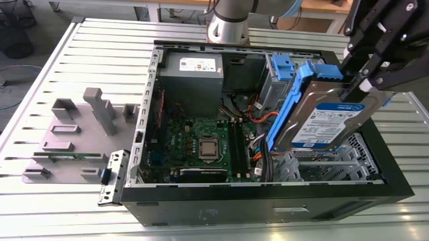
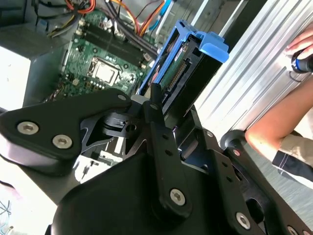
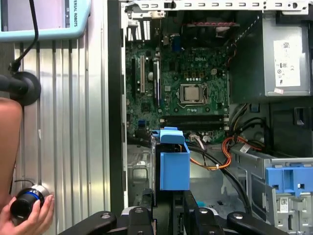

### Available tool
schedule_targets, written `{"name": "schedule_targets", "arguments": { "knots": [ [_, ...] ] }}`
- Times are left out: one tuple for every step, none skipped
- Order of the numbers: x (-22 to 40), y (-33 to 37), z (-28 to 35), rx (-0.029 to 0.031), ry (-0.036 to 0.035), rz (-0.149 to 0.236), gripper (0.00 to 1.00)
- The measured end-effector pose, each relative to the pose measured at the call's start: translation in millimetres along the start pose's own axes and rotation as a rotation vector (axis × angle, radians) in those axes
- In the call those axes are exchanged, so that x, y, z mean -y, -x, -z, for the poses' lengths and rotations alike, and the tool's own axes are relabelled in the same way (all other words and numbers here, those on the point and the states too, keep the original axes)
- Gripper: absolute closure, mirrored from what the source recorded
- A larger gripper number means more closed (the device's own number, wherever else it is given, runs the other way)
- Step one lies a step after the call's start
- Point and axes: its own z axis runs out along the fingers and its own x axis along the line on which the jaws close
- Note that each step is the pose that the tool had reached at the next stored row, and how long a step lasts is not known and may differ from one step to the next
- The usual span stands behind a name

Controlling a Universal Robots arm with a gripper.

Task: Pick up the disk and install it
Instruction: 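Insert the disk into the insertion slot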

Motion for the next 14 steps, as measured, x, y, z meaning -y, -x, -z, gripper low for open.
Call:
{"name": "schedule_targets", "arguments": {
  "knots": [
    [4.4,0.2,0.1,0.0000,0.0002,0.000,0.65],
    [8.6,0.4,0.2,0.0000,0.0004,0.000,0.65],
    [12.6,0.6,0.3,-0.0001,0.0005,0.000,0.65],
    [16.5,0.7,0.4,-0.0001,0.0007,0.000,0.65],
    [20.2,0.9,0.5,-0.0002,0.0009,0.000,0.65],
    [23.6,1.0,0.5,-0.0001,0.0011,0.000,0.65],
    [27.5,1.2,0.6,-0.0001,0.0015,0.000,0.65],
    [30.9,1.4,0.6,-0.0001,0.0018,0.000,0.65],
    [34.2,1.5,0.7,-0.0001,0.0022,0.000,0.65],
    [37.5,1.7,0.7,-0.0001,0.0025,0.000,0.65],
    [40.8,1.8,0.7,-0.0001,0.0029,0.000,0.65],
    [44.0,2.0,0.7,-0.0002,0.0033,0.000,0.65],
    [46.9,2.1,0.7,-0.0002,0.0036,0.000,0.65],
    [49.4,2.4,0.5,0.0000,0.0037,0.001,0.65]
  ]
}}
